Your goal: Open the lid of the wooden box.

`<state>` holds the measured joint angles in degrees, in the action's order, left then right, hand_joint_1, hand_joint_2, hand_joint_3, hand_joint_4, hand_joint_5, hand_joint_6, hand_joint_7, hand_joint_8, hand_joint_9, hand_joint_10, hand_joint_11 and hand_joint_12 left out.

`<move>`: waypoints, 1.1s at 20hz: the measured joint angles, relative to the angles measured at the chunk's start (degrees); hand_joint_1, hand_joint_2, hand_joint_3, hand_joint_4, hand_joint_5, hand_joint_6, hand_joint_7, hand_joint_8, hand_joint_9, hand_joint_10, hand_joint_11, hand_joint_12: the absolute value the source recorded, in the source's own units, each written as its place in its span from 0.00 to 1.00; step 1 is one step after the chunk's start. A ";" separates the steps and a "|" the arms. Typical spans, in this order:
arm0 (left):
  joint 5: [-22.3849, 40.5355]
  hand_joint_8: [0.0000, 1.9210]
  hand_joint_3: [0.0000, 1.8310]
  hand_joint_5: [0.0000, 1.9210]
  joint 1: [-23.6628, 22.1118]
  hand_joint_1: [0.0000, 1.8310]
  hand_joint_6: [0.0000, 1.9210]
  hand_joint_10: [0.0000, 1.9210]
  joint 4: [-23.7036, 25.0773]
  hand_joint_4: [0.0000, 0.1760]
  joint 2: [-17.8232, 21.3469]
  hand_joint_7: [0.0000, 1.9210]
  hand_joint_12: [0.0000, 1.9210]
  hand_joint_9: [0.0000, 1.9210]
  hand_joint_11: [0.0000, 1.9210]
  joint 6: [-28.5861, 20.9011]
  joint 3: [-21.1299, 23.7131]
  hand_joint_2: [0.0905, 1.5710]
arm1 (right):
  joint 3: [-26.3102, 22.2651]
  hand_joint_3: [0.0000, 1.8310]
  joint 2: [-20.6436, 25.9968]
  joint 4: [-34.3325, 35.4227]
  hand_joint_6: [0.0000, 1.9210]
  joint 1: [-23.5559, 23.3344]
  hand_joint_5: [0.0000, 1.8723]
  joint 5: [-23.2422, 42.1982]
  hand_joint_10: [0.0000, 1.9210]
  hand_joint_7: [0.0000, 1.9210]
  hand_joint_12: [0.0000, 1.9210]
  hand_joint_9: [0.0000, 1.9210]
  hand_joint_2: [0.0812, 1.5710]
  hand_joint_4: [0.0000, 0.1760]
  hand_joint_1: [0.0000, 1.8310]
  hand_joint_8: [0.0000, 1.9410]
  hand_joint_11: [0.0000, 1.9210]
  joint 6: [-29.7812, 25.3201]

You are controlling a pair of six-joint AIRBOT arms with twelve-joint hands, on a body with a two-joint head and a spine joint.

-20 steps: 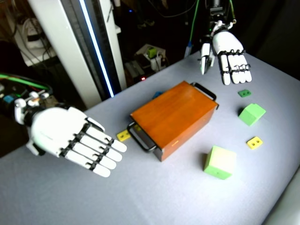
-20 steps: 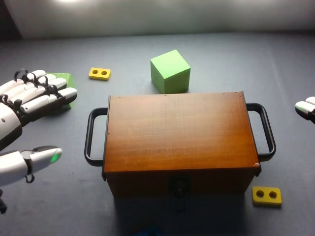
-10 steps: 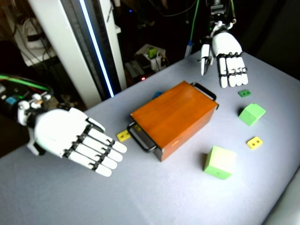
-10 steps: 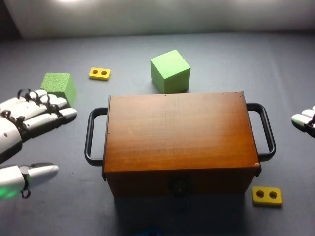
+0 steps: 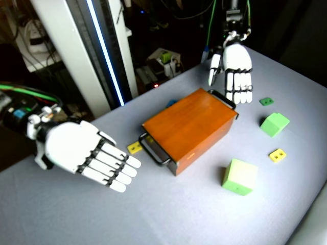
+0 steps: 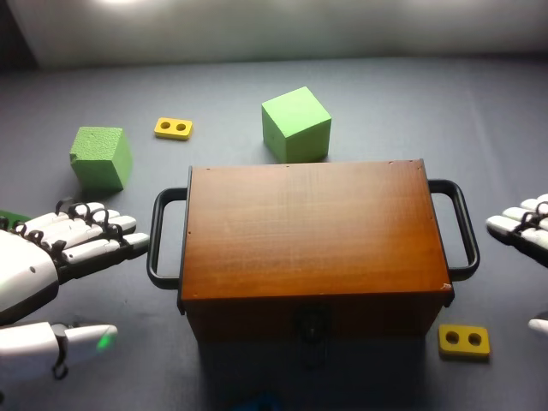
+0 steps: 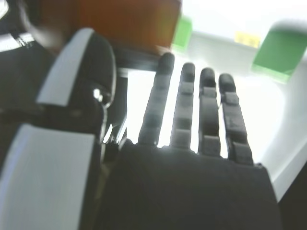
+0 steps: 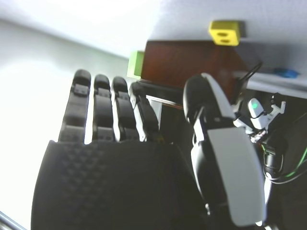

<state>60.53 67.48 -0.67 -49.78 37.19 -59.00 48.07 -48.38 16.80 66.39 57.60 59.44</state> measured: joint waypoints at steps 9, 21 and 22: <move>-1.70 0.00 0.00 0.06 -0.35 0.11 0.00 0.00 3.13 0.00 -1.27 0.00 0.00 0.00 0.00 -2.56 -0.74 0.87 | 2.14 0.00 -2.86 -3.15 0.01 -4.00 0.02 -5.66 0.00 0.00 0.00 0.00 0.86 0.00 0.27 0.00 0.00 0.00; -2.38 0.00 0.00 0.00 -1.36 0.13 0.00 0.00 5.66 0.21 -1.92 0.00 0.00 0.00 0.00 -4.17 -1.05 0.90 | 2.86 0.00 -3.67 -5.09 0.00 -5.44 0.00 -7.76 0.00 0.00 0.00 0.00 0.88 0.00 0.21 0.00 0.00 -0.92; -2.47 0.00 0.00 0.00 -1.36 0.13 0.00 0.00 5.64 0.21 -1.92 0.00 0.00 0.00 0.00 -4.17 -1.05 0.90 | 2.86 0.00 -3.67 -5.09 0.00 -5.51 0.00 -7.80 0.00 0.00 0.00 0.00 0.88 0.00 0.19 0.00 0.00 -1.07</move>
<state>58.06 66.13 4.97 -51.70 33.01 -60.05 50.94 -52.05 11.70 60.88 49.80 58.37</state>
